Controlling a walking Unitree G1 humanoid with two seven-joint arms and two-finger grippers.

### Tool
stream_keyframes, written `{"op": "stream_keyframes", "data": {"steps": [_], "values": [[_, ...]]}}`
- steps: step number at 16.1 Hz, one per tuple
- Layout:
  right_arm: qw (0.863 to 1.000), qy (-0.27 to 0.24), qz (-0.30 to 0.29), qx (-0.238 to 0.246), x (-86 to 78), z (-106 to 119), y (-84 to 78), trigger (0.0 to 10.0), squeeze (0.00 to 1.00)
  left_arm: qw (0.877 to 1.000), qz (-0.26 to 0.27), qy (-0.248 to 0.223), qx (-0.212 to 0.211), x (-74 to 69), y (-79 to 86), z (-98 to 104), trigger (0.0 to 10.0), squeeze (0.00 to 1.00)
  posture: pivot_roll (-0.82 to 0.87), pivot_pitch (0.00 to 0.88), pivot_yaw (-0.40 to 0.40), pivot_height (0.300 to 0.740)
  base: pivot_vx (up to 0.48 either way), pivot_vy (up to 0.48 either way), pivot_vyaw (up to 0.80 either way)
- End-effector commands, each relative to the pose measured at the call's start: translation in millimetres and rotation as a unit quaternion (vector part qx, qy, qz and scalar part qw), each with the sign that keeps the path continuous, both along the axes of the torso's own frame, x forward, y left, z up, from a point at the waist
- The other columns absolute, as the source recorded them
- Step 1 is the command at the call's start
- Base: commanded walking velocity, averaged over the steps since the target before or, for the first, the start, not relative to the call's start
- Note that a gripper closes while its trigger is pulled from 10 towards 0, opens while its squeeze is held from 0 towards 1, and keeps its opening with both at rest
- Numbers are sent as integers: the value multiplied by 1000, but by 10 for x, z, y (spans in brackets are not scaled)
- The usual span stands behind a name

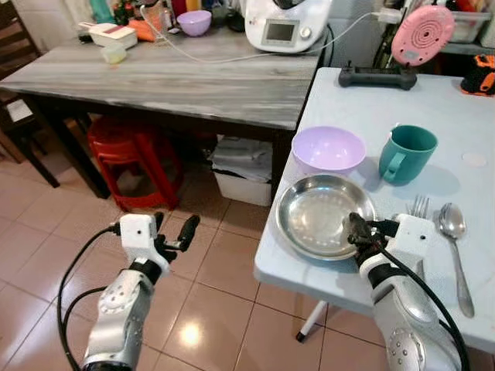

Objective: Setting the table

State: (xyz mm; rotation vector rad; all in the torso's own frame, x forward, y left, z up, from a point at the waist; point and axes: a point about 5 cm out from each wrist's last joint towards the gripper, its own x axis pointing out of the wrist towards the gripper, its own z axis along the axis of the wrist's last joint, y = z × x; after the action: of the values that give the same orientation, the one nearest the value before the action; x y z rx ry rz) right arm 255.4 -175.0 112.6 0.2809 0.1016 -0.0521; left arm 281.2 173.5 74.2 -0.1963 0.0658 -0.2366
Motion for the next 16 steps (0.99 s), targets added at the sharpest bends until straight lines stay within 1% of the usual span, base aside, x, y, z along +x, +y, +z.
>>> {"op": "stream_keyframes", "data": {"steps": [1,3,7,11,16], "values": [[1000,8,6,1,2,-45,42,10000,0,1000,10,2,10,-1,62,-12,10000,0,-71,36,90,740,0,334,-800],[1000,7,2,3,2,-51,42,10000,0,1000,8,1,11,10,60,-11,10000,0,-71,35,92,740,0,384,-538],[1000,2,-1,4,4,-54,61,10000,0,1000,5,-3,10,32,44,-13,10000,0,-73,34,97,740,0,388,0],[1000,-13,-8,-1,15,-11,44,10000,0,1000,4,-4,9,41,31,-14,10000,0,-71,36,97,740,0,392,-427],[999,-30,-10,-4,35,37,46,10000,0,1000,11,-9,9,57,33,1,10000,0,-71,34,99,740,0,392,0]]}}
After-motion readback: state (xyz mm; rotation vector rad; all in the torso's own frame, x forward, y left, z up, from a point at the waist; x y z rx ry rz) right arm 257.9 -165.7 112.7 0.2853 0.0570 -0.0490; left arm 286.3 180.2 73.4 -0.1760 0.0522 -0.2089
